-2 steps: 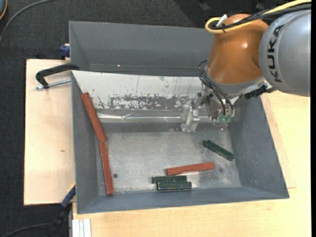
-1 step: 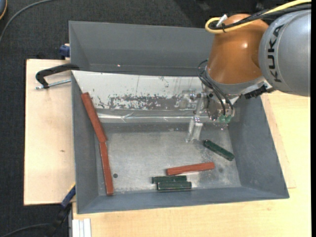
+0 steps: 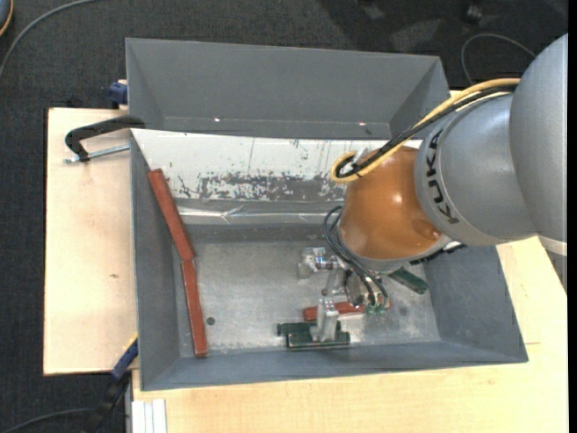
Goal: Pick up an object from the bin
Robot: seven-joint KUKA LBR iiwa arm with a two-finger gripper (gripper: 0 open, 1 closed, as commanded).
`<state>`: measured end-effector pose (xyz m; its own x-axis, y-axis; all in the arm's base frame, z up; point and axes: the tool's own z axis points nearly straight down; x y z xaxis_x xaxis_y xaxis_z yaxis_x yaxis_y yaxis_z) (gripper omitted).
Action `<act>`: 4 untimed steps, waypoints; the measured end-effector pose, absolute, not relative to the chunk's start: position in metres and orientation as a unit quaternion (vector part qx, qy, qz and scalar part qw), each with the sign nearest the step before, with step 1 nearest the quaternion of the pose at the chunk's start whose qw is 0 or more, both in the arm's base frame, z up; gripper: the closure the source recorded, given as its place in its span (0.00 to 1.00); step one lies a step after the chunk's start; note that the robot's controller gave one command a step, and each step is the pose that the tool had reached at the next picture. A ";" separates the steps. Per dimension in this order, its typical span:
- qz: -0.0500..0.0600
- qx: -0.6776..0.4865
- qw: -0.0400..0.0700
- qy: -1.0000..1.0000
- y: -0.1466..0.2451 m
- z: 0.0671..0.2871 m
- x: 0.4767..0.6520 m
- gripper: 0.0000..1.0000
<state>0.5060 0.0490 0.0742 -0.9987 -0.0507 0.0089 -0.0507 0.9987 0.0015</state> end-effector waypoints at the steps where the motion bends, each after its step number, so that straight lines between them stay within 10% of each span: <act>1: -0.001 0.024 -0.001 -1.000 0.048 0.079 0.510 1.00; 2: -0.001 0.024 -0.001 -1.000 0.048 0.079 0.510 0.00; 3: -0.001 0.024 -0.001 -1.000 0.048 0.078 0.510 1.00; 4: -0.001 0.032 -0.007 -0.999 0.046 0.165 0.515 1.00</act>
Offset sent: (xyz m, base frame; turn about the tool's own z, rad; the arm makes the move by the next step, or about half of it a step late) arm 0.0000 0.0000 0.0000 0.0000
